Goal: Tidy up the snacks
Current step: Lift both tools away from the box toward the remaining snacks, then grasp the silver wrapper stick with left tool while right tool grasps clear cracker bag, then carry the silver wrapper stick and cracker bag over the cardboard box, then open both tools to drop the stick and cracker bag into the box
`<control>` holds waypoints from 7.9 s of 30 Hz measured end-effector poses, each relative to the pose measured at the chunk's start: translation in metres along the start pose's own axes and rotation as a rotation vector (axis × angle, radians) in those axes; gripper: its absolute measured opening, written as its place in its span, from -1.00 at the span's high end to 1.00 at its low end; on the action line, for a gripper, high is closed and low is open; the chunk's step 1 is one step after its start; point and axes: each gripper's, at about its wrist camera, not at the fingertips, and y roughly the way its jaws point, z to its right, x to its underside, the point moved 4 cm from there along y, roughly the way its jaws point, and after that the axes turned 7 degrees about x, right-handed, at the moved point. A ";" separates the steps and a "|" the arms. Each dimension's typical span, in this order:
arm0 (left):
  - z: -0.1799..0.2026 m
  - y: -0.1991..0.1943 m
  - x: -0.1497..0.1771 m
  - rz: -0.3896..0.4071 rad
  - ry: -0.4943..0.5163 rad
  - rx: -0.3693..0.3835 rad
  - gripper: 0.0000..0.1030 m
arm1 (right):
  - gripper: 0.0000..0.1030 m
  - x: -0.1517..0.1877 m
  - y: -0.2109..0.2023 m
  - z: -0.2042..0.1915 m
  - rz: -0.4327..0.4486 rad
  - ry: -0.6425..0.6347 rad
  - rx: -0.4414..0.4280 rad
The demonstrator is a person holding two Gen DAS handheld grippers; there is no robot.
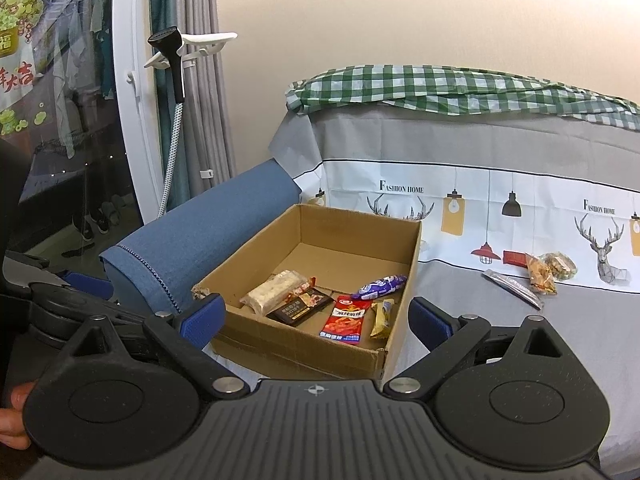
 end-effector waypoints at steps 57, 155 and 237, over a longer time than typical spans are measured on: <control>0.247 0.332 -0.226 -0.295 -0.066 0.203 -0.99 | 0.00 0.089 0.317 0.447 -0.270 0.612 0.831; -0.022 -0.023 -0.011 0.081 -0.120 0.230 0.69 | -0.03 0.001 -0.010 0.018 -0.025 0.014 0.093; -0.051 0.291 -0.157 -0.129 -0.114 0.068 -0.99 | -0.74 -0.036 0.340 0.041 -0.235 0.079 0.089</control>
